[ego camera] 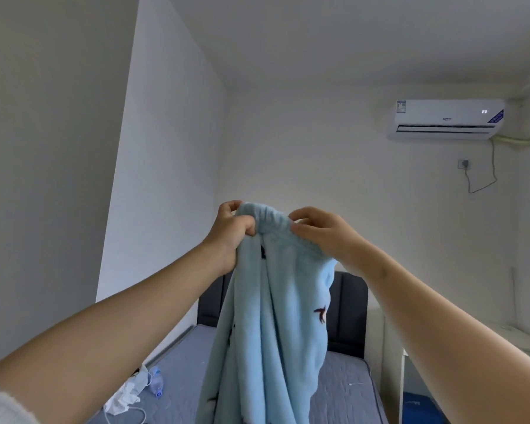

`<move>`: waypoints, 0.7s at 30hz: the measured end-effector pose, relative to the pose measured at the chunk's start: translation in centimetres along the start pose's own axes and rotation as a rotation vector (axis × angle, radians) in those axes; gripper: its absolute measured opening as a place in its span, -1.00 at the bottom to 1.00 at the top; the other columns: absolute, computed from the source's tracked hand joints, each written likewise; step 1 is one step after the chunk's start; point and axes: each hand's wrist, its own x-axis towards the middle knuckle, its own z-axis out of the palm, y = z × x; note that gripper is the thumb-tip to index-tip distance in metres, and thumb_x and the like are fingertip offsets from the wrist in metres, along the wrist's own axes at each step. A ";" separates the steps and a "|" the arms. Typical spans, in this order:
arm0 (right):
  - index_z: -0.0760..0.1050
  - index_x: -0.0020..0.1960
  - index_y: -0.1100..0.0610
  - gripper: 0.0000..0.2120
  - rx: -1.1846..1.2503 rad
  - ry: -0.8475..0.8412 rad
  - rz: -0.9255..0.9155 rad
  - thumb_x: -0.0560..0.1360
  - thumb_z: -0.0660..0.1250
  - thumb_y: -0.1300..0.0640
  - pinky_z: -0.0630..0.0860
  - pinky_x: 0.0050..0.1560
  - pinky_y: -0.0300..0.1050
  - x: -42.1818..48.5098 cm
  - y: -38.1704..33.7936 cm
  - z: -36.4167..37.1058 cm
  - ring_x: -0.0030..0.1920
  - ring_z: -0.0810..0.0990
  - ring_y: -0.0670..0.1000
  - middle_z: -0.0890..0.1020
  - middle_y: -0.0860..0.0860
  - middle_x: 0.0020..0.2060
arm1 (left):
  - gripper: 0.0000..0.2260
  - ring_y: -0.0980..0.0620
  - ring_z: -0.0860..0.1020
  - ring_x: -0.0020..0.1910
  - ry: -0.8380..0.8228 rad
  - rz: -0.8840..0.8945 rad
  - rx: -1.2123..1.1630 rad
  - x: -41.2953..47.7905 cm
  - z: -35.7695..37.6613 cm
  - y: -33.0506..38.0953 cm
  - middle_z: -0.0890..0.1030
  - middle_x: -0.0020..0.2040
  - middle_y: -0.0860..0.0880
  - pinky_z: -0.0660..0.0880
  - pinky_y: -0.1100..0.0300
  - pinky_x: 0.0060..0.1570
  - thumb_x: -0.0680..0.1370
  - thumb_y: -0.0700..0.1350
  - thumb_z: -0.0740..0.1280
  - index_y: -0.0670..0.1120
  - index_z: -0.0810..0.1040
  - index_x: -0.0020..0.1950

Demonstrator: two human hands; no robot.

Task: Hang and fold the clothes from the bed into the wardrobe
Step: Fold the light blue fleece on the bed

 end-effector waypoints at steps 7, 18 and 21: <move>0.48 -0.13 -0.02 -0.84 -0.214 -0.206 0.105 0.39 0.45 0.01 0.47 -0.19 -0.24 -0.3 0.4 -0.7 -0.16 0.57 -0.06 0.58 -0.06 -0.21 | -0.62 -0.01 0.48 -0.22 0.005 0.011 -0.025 0.6 -0.8 0.2 0.46 -0.14 -0.07 0.45 0.15 -0.30 0.42 -0.45 0.09 -0.09 0.37 0.13; 0.55 -0.09 -0.01 -0.61 -0.955 -0.212 0.048 0.31 0.38 -0.30 0.15 0.11 -0.09 0.4 1.3 0.1 0.05 0.34 -0.06 0.50 -0.16 -0.12 | -0.60 -0.14 0.48 0.00 -0.072 -0.004 -0.045 0.4 -3.5 0.3 0.50 0.09 -0.16 0.47 -0.02 -0.02 0.41 -0.49 0.04 -0.05 0.43 -0.03; 0.51 -0.12 -0.08 -0.68 -0.880 -0.052 0.058 0.30 0.41 -0.27 0.18 0.16 -0.01 0.4 2.3 -0.1 0.13 0.20 -0.03 0.30 -0.15 0.05 | -0.65 -0.08 0.52 -0.17 -0.143 -0.002 0.089 0.3 -5.1 0.5 0.52 -0.12 -0.14 0.48 0.06 -0.14 0.41 -0.50 0.05 -0.11 0.46 -0.08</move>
